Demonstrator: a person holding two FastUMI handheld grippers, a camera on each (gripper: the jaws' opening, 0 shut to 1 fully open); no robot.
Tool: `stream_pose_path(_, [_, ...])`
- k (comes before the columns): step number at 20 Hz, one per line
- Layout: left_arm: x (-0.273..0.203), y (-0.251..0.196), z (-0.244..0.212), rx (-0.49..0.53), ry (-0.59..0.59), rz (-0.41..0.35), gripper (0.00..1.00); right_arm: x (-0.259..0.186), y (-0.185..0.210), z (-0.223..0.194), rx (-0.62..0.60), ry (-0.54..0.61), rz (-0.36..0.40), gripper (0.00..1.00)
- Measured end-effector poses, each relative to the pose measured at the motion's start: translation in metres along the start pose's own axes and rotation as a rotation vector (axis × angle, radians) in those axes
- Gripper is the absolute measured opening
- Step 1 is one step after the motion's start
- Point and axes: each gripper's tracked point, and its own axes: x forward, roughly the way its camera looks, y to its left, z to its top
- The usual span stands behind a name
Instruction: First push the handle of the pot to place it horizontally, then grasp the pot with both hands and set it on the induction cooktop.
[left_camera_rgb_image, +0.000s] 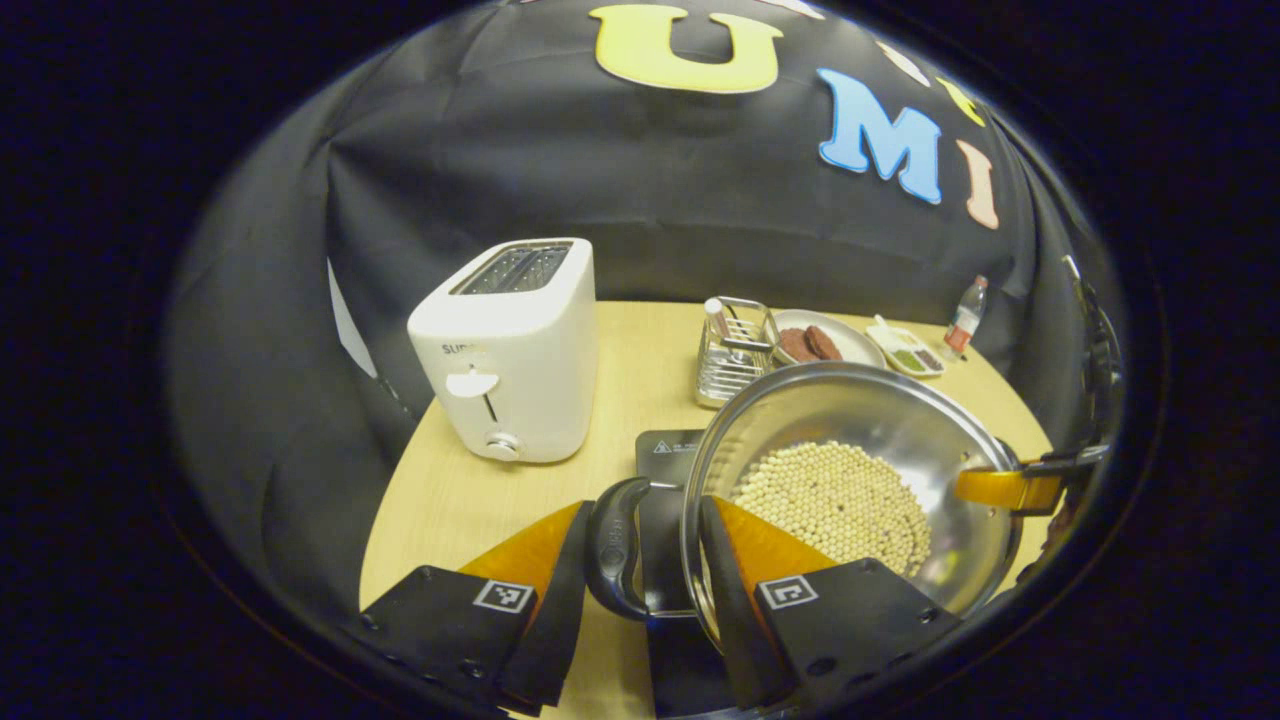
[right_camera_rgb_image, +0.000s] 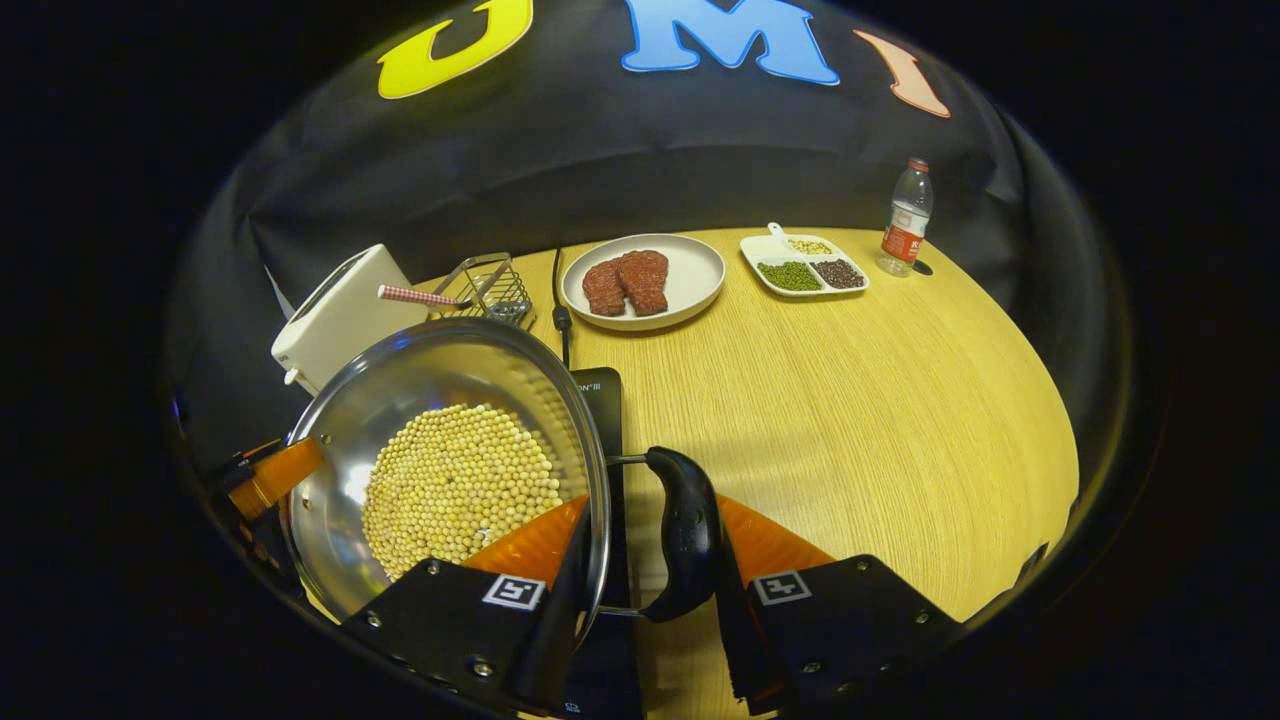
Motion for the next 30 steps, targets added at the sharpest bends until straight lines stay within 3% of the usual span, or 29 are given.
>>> stream_pose_path(1, [-0.003,0.001,0.005,-0.009,-0.019,-0.001,0.66,0.000,0.000,-0.001,-0.007,-0.002,-0.002,0.62])
stream_pose_path(3, [-0.016,0.009,0.020,0.004,-0.078,0.022,0.74,0.000,-0.002,0.006,-0.060,-0.044,0.000,0.65])
stream_pose_path(4, [-0.025,0.014,0.027,0.009,-0.103,0.037,0.75,-0.003,-0.007,0.012,-0.082,-0.068,-0.004,0.77])
stream_pose_path(6, [-0.045,0.022,0.039,0.006,-0.149,0.077,0.75,-0.016,-0.011,0.026,-0.075,-0.119,0.016,0.91])
stream_pose_path(7, [-0.059,0.024,0.049,0.000,-0.189,0.097,0.83,-0.024,-0.011,0.032,-0.053,-0.144,0.041,0.91])
stream_pose_path(8, [-0.075,0.025,0.059,-0.007,-0.228,0.119,0.84,-0.035,-0.012,0.041,-0.035,-0.173,0.072,0.92])
stream_pose_path(9, [-0.089,0.024,0.066,-0.021,-0.265,0.143,0.88,-0.044,-0.016,0.050,-0.027,-0.204,0.091,0.84])
stream_pose_path(10, [-0.103,0.019,0.076,-0.037,-0.295,0.154,0.91,-0.056,-0.025,0.061,-0.028,-0.240,0.089,0.92])
stream_pose_path(11, [-0.118,0.009,0.083,-0.043,-0.326,0.160,0.91,-0.070,-0.035,0.072,-0.039,-0.282,0.080,0.91])
stream_pose_path(12, [-0.133,-0.004,0.094,-0.038,-0.355,0.166,0.89,-0.084,-0.043,0.084,-0.056,-0.324,0.076,0.92])
stream_pose_path(13, [-0.149,-0.021,0.105,-0.031,-0.387,0.174,0.96,-0.100,-0.050,0.094,-0.074,-0.365,0.077,0.92])
stream_pose_path(16, [-0.191,-0.085,0.137,-0.016,-0.486,0.180,0.89,-0.163,-0.076,0.130,-0.110,-0.508,0.080,0.92])
stream_pose_path(17, [-0.206,-0.110,0.147,-0.013,-0.519,0.184,0.96,-0.188,-0.085,0.142,-0.108,-0.561,0.079,0.92])
stream_pose_path(21, [-0.262,-0.218,0.168,-0.045,-0.588,0.088,0.88,-0.283,-0.127,0.178,-0.084,-0.732,0.069,0.91])
stream_pose_path(23, [-0.281,-0.259,0.178,-0.054,-0.620,0.053,0.88,-0.317,-0.156,0.184,-0.076,-0.776,0.039,0.91])
stream_pose_path(24, [-0.293,-0.272,0.187,-0.042,-0.648,0.051,0.96,-0.332,-0.168,0.185,-0.067,-0.789,0.030,0.91])
stream_pose_path(25, [-0.306,-0.289,0.198,-0.025,-0.681,0.043,0.88,-0.344,-0.178,0.185,-0.053,-0.800,0.023,0.91])
stream_pose_path(30, [-0.349,-0.356,0.227,0.019,-0.752,0.013,0.88,-0.375,-0.237,0.193,-0.026,-0.819,-0.006,0.91])
